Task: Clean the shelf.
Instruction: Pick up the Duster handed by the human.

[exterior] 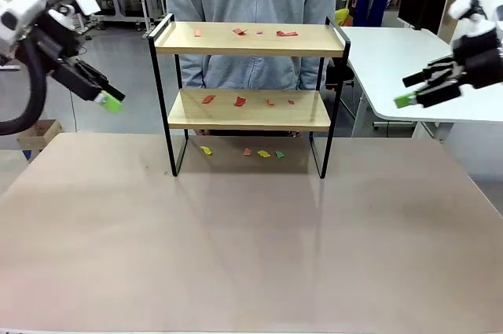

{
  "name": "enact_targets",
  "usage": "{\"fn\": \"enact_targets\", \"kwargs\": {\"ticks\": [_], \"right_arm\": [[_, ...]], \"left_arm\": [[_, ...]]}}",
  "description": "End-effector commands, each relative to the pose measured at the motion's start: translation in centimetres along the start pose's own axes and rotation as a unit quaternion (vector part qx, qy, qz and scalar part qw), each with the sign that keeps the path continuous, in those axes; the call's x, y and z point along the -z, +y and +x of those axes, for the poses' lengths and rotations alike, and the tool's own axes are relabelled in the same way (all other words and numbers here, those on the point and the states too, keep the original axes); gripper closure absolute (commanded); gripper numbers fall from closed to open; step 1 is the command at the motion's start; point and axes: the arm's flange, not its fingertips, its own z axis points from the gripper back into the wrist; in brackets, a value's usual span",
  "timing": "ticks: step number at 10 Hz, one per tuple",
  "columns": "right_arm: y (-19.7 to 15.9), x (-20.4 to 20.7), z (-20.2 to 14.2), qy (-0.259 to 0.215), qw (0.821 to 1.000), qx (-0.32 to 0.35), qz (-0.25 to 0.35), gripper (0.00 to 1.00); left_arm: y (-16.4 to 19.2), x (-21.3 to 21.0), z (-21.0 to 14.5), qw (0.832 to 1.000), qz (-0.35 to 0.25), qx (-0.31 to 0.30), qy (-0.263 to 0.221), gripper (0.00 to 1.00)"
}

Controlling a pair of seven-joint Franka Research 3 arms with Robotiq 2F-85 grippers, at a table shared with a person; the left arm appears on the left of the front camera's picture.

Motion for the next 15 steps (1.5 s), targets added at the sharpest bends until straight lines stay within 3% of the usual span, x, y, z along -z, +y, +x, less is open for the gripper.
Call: {"fn": "enact_targets", "kwargs": {"ticks": [1,2,3,4,10,12,15], "right_arm": [[-5.5,1.2,-2.9,-0.002,0.996,-0.058,0.069,0.0],[-6.9,1.3,-4.4,-0.016,0.995,-0.072,0.064,0.0],[-7.6,1.7,-5.3,-0.039,0.996,-0.033,0.076,0.0],[-3.6,-1.0,-4.0,-0.019,0.997,-0.056,0.052,0.0],[-4.1,-0.8,-3.9,-0.003,0.997,-0.046,0.057,0.0],[-9.1,-0.8,-6.6,-0.072,0.99,-0.027,0.12,0.0],[-12.9,-1.0,-10.1,-0.149,0.983,-0.026,0.106,0.0]], "left_arm": [[4.6,-0.1,-1.4,0.999,-0.02,0.039,-0.021,0.0],[4.4,0.4,-1.7,0.995,-0.013,0.084,-0.044,0.0],[3.7,1.1,-1.4,0.993,-0.011,0.09,-0.072,0.0],[3.9,-0.2,-2.6,0.998,-0.014,0.049,-0.027,0.0],[4.4,0.0,-2.9,0.998,-0.009,0.055,-0.032,0.0],[9.2,-3.9,-6.7,0.984,-0.04,0.068,-0.161,0.0],[13.5,-5.6,-11.1,0.963,-0.034,0.127,-0.234,0.0]]}}
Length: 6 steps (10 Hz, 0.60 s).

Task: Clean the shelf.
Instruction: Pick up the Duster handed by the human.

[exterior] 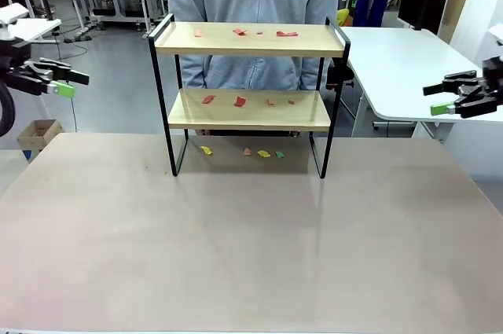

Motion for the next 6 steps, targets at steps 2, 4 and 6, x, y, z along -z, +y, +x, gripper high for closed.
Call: {"fn": "enact_targets", "kwargs": {"ticks": [2,4,6], "right_arm": [[-5.2,-1.6,-3.0,-0.067,0.998,-0.002,-0.006,0.0],[-7.0,-2.3,-4.3,-0.089,0.996,0.008,-0.018,0.0],[-7.5,-2.8,-4.7,-0.104,0.994,0.009,-0.022,0.0]], "left_arm": [[3.6,-1.0,-3.2,0.996,-0.022,0.073,-0.055,0.0],[4.9,-1.5,-5.2,0.993,-0.022,0.092,-0.071,0.0],[5.9,-1.8,-6.8,0.992,-0.015,0.093,-0.086,0.0]]}}
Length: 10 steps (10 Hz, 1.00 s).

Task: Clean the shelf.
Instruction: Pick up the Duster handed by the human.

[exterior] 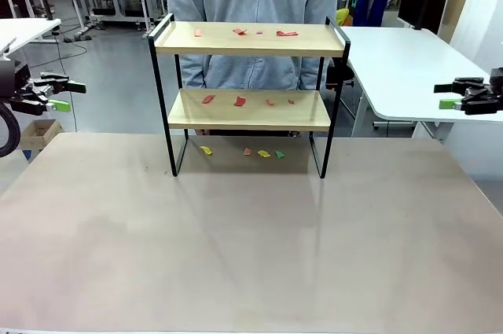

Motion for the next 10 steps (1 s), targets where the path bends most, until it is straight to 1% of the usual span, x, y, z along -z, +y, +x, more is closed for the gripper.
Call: {"fn": "enact_targets", "kwargs": {"ticks": [1,3,6,9,10], "right_arm": [[-0.7,-0.1,0.9,-0.03,1.0,-0.008,-0.001,0.0],[-1.2,-0.4,0.6,-0.049,0.999,0.002,0.003,0.0],[-1.6,-0.8,1.2,-0.059,0.998,0.004,0.003,0.0],[-1.6,-1.0,1.6,-0.062,0.998,0.004,-0.001,0.0],[-1.6,-1.1,1.5,-0.057,0.998,0.004,-0.008,0.0]], "left_arm": [[1.1,-0.6,0.0,1.0,0.006,0.012,-0.027,0.0],[1.2,-0.9,-0.3,0.999,0.013,0.007,-0.043,0.0],[1.3,-1.6,0.4,0.998,0.016,-0.003,-0.062,0.0],[1.3,-1.8,1.1,0.997,0.018,-0.009,-0.068,0.0],[1.5,-1.7,1.0,0.997,0.017,-0.03,-0.07,0.0]]}}
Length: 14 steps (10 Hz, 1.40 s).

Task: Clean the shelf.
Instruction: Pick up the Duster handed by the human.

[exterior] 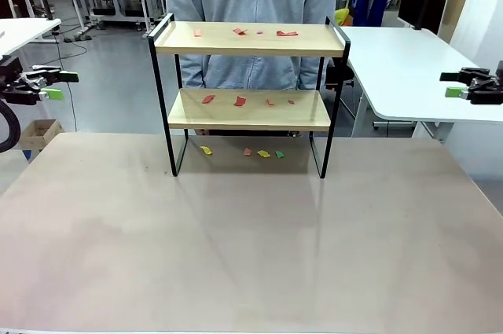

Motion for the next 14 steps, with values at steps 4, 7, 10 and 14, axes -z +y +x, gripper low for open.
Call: {"fn": "enact_targets", "kwargs": {"ticks": [4,7,10,14], "right_arm": [[0.0,0.0,0.0,0.0,1.0,0.0,0.0,0.0],[0.0,0.0,0.0,0.0,1.0,0.0,0.0,0.0],[0.0,0.0,0.0,0.0,1.0,0.0,0.0,0.0],[0.0,0.0,0.0,0.0,1.0,0.0,0.0,0.0]], "left_arm": [[0.0,0.0,0.0,1.0,0.0,0.0,0.0,0.0],[0.0,0.0,0.0,1.0,0.0,0.0,0.0,0.0],[0.0,0.0,0.0,1.0,0.0,0.0,0.0,0.0],[0.0,0.0,0.0,1.0,0.0,0.0,0.0,0.0]]}}
